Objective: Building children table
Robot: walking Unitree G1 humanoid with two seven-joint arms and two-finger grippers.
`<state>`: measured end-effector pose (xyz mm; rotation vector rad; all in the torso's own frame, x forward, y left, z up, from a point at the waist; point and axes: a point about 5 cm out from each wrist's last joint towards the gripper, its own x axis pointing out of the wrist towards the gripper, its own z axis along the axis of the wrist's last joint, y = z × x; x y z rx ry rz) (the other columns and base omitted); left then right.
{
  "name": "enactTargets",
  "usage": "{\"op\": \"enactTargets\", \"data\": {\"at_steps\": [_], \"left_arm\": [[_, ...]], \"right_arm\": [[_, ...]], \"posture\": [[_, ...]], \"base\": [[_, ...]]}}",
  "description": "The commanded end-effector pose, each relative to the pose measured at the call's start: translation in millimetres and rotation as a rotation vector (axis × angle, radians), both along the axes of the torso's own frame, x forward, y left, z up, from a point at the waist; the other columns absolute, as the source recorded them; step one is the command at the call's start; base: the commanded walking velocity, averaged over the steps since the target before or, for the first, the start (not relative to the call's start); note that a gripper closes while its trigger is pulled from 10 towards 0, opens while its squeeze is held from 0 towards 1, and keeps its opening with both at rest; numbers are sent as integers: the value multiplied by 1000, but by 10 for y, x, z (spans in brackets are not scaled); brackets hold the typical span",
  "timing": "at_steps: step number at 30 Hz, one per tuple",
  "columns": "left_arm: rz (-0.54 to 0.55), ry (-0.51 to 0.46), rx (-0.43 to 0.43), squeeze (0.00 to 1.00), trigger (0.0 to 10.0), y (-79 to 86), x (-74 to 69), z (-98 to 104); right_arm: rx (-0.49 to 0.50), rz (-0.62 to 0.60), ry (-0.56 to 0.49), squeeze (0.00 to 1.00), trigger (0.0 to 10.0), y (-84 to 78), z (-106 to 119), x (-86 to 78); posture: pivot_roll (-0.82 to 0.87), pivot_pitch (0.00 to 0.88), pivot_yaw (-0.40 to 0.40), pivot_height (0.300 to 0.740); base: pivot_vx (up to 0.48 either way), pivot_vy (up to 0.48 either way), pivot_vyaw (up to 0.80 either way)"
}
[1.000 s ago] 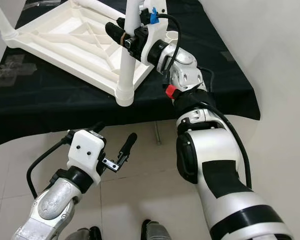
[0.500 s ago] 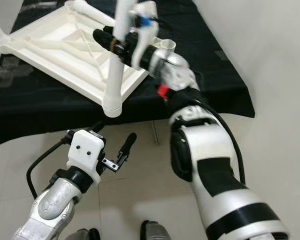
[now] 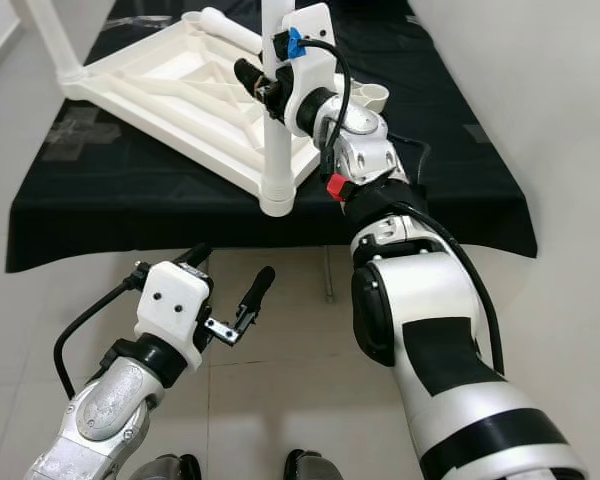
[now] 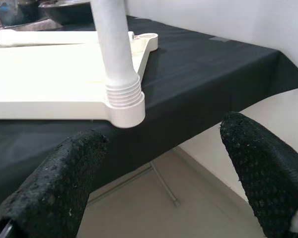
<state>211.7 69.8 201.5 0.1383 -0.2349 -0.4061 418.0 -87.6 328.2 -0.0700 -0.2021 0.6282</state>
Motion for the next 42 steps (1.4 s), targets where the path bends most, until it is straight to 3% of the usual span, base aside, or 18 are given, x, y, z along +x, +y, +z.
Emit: {"op": "enactTargets", "data": {"at_steps": [1, 5, 10, 13, 21, 29, 36, 42], "left_arm": [[7, 11, 18, 0, 10000, 7, -2, -39], [5, 11, 17, 0, 10000, 0, -1, -35], [4, 12, 20, 0, 10000, -6, -3, -30], [5, 13, 19, 0, 10000, -3, -6, -31], [9, 12, 17, 0, 10000, 3, -13, -18], [11, 10, 18, 0, 10000, 8, -14, -14], [14, 0, 17, 0, 10000, 18, 8, 10], [15, -3, 19, 0, 10000, 24, 17, 10]], "right_arm": [[-52, -48, 188, 0, 10000, -17, -493, 38], [-86, -71, 223, 0, 10000, -40, -569, 42], [-65, 47, 284, 0, 10000, 5, -633, 5], [-107, 201, 304, 0, 10000, 41, -703, -55], [-148, 319, 309, 0, 10000, 46, -799, -111], [-133, 201, 291, 0, 10000, 74, -841, -72], [-42, -72, 349, 0, 10000, -120, -891, 15], [-3, -160, 362, 0, 10000, -182, -913, 34]], "posture": [[115, 205, -66, 740], [113, 209, -71, 740], [113, 215, -71, 740], [114, 216, -75, 740], [118, 229, -78, 740], [121, 232, -76, 740], [121, 233, -70, 740], [115, 233, -68, 740]], "base": [[0, 0, 0], [0, 0, 0], [0, 0, 0], [0, 0, 0], [0, 0, 0], [0, 0, 0], [0, 0, 0], [0, 0, 0]]}}
